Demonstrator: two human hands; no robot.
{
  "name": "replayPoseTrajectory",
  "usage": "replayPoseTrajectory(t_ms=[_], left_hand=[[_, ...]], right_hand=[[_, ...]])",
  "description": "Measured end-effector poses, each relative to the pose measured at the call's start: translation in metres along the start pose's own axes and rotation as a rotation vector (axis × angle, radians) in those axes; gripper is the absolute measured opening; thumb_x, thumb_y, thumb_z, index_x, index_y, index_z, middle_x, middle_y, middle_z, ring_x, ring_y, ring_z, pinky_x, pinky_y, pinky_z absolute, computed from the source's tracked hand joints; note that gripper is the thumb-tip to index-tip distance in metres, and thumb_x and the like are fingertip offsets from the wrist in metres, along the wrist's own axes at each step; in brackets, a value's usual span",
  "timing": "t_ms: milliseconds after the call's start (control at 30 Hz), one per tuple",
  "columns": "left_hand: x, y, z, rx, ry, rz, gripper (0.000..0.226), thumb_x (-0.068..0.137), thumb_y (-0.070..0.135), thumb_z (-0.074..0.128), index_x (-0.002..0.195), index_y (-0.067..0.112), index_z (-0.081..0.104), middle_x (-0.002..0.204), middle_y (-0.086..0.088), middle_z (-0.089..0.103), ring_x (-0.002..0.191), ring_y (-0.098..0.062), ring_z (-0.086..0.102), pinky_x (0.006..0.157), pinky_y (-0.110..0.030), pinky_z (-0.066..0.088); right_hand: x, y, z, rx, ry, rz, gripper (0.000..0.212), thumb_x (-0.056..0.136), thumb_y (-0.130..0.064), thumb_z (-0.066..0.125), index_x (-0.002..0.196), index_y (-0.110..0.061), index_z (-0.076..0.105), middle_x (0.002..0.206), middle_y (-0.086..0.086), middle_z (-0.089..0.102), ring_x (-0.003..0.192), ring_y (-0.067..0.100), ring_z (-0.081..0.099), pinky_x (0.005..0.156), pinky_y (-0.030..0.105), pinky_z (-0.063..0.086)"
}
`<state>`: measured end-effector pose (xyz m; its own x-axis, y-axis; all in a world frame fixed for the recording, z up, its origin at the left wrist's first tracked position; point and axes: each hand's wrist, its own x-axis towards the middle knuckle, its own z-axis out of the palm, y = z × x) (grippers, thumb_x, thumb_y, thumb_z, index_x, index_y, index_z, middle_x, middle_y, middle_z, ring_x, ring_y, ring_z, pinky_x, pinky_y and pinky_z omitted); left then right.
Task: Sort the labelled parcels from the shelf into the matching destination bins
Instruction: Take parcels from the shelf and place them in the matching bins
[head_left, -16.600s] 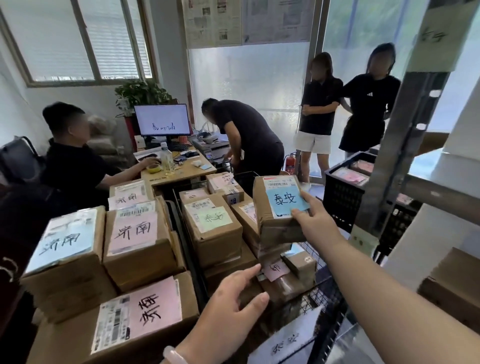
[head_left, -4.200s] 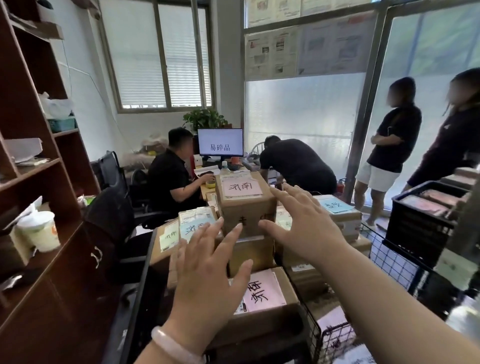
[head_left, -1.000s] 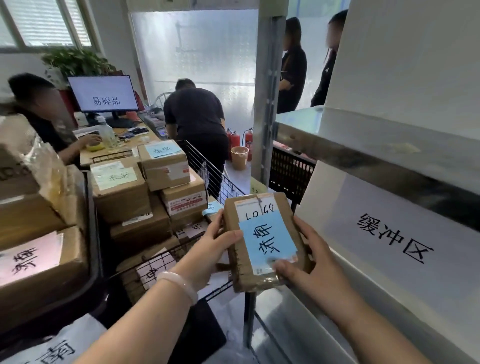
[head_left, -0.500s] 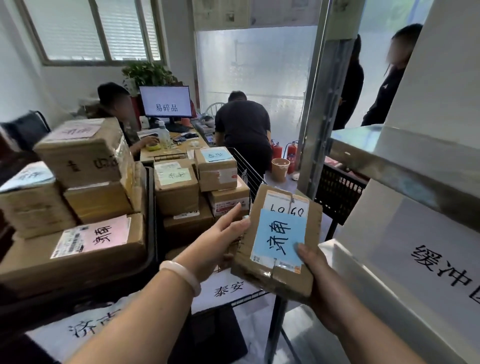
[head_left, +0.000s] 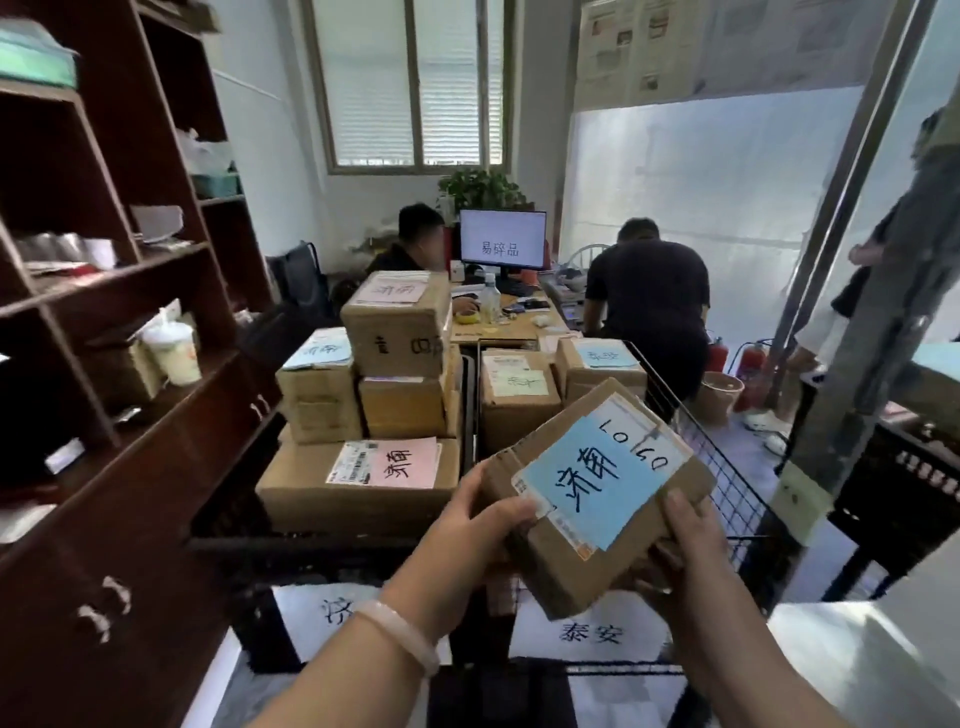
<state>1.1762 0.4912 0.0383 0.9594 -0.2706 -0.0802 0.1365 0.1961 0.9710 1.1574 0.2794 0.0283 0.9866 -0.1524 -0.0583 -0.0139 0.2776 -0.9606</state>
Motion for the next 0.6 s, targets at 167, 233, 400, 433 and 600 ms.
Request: replayPoseTrajectory(t_ms=[167, 233, 400, 433, 600], left_hand=[[-0.022, 0.022, -0.051, -0.016, 0.156, 0.003, 0.073, 0.065, 0.050, 0.081, 0.131, 0.041, 0.050, 0.120, -0.005, 0.071, 0.105, -0.028, 0.070, 0.088, -0.052, 0.057], [-0.028, 0.030, -0.068, -0.059, 0.275, 0.046, 0.076, 0.063, 0.059, 0.083, 0.129, 0.040, 0.050, 0.121, -0.004, 0.070, 0.102, -0.026, 0.072, 0.083, -0.049, 0.059], [-0.034, 0.051, -0.118, -0.098, 0.440, 0.173, 0.088, 0.047, 0.072, 0.081, 0.122, 0.033, 0.057, 0.111, -0.002, 0.074, 0.096, -0.022, 0.073, 0.070, -0.034, 0.060], [-0.034, 0.055, -0.129, -0.089, 0.409, 0.178, 0.096, 0.044, 0.074, 0.084, 0.127, 0.036, 0.055, 0.116, -0.001, 0.072, 0.100, -0.020, 0.072, 0.072, -0.032, 0.059], [-0.032, 0.067, -0.175, 0.140, 0.200, 0.177, 0.096, 0.047, 0.068, 0.089, 0.130, 0.068, 0.039, 0.138, 0.015, 0.051, 0.122, -0.014, 0.057, 0.094, -0.036, 0.054]], right_hand=[[0.001, -0.009, 0.043, -0.268, -0.065, -0.091, 0.078, 0.051, -0.082, 0.066, 0.124, -0.061, 0.049, 0.114, -0.018, 0.063, 0.104, 0.008, 0.059, 0.079, 0.032, 0.047], [-0.005, -0.007, 0.063, -0.294, -0.110, -0.111, 0.073, 0.049, -0.084, 0.068, 0.118, -0.064, 0.051, 0.110, -0.025, 0.063, 0.102, -0.001, 0.059, 0.079, 0.025, 0.046], [-0.005, 0.000, 0.124, -0.348, -0.185, -0.117, 0.053, 0.060, -0.070, 0.063, 0.112, -0.063, 0.052, 0.104, -0.033, 0.059, 0.091, -0.016, 0.055, 0.068, 0.010, 0.037], [-0.003, 0.001, 0.134, -0.353, -0.176, -0.124, 0.060, 0.061, -0.071, 0.062, 0.119, -0.058, 0.051, 0.108, -0.030, 0.059, 0.093, -0.014, 0.056, 0.067, 0.009, 0.039], [0.008, 0.004, 0.174, -0.371, -0.087, -0.125, 0.067, 0.063, -0.070, 0.062, 0.125, -0.047, 0.051, 0.101, -0.021, 0.066, 0.084, -0.007, 0.064, 0.057, 0.009, 0.047]])
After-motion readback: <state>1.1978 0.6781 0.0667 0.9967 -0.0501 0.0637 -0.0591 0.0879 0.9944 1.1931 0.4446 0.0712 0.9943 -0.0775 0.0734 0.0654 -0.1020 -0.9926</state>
